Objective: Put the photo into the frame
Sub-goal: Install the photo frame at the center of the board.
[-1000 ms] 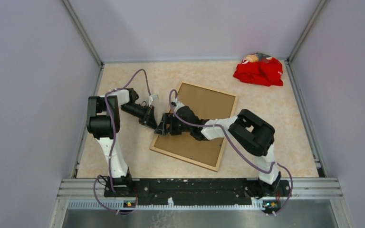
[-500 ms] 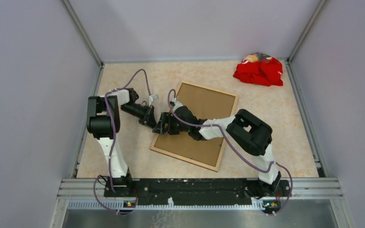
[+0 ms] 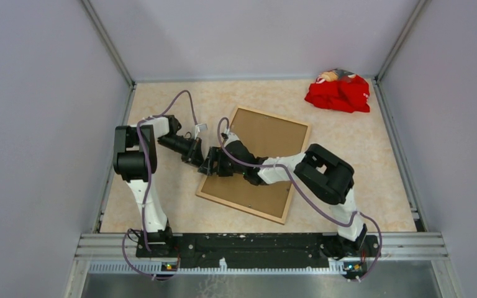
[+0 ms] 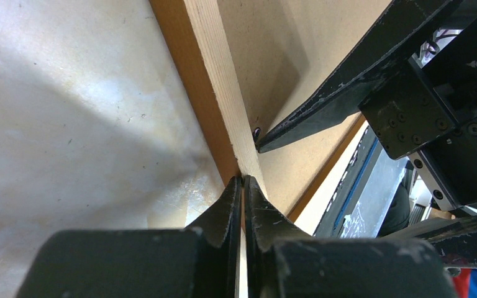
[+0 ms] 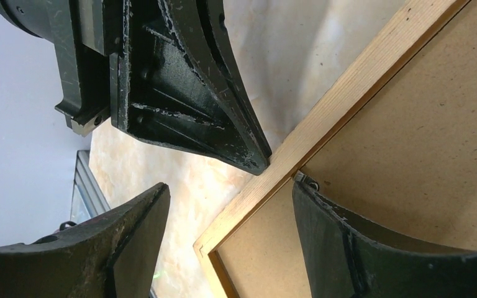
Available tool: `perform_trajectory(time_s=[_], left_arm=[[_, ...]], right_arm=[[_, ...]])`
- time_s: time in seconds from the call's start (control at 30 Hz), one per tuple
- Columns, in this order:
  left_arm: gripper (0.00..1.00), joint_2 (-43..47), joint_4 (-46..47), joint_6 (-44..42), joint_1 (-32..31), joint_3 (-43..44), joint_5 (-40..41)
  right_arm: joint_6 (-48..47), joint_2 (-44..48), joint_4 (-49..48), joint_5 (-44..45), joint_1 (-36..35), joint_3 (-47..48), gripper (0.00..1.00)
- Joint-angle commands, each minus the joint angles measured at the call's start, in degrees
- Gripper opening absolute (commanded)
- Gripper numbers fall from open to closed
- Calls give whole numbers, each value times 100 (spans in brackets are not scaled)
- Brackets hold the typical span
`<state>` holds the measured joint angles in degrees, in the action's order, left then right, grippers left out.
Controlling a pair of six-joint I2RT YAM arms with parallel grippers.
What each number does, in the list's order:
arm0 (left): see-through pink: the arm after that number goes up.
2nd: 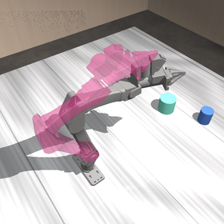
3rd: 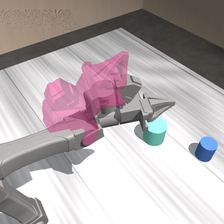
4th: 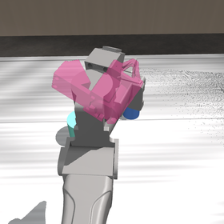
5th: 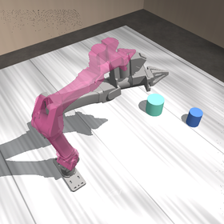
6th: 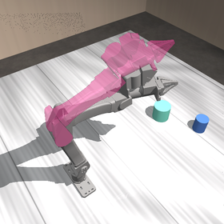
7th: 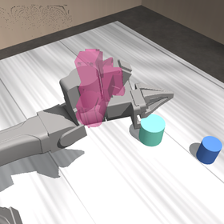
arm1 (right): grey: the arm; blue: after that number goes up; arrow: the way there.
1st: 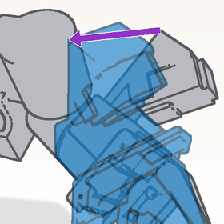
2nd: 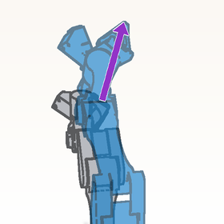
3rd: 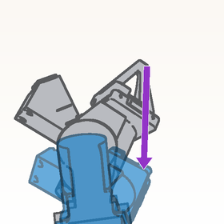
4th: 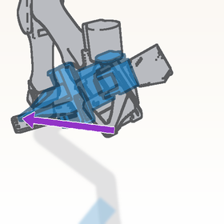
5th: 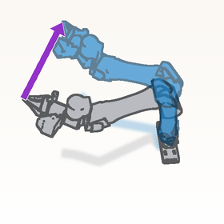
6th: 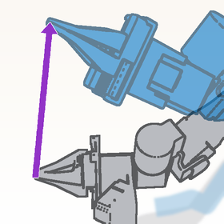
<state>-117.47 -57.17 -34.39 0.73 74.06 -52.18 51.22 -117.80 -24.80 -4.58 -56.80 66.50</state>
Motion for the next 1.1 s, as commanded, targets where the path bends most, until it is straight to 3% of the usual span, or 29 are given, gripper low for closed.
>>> perform_trajectory(time_s=[0.0, 0.33, 0.57, 0.73, 1.07], left_arm=[[6, 141, 153, -164, -50, -63, 286], [7, 192, -71, -183, -47, 210, 187], [27, 15, 294, 754, -55, 977, 123], [36, -494, 251, 1010, -267, 1641, -1], [40, -963, 518, 1534, -652, 2096, 259]], right_arm=[[-101, -141, 245, 542, -75, 59, 73], [-267, 792, 80, -144, 183, -86, 80], [-818, 1402, 375, -299, 1040, -323, 87], [-1251, 1130, 432, -220, 1575, -168, 87], [-1341, -23, 259, -522, 2000, 545, 87]])
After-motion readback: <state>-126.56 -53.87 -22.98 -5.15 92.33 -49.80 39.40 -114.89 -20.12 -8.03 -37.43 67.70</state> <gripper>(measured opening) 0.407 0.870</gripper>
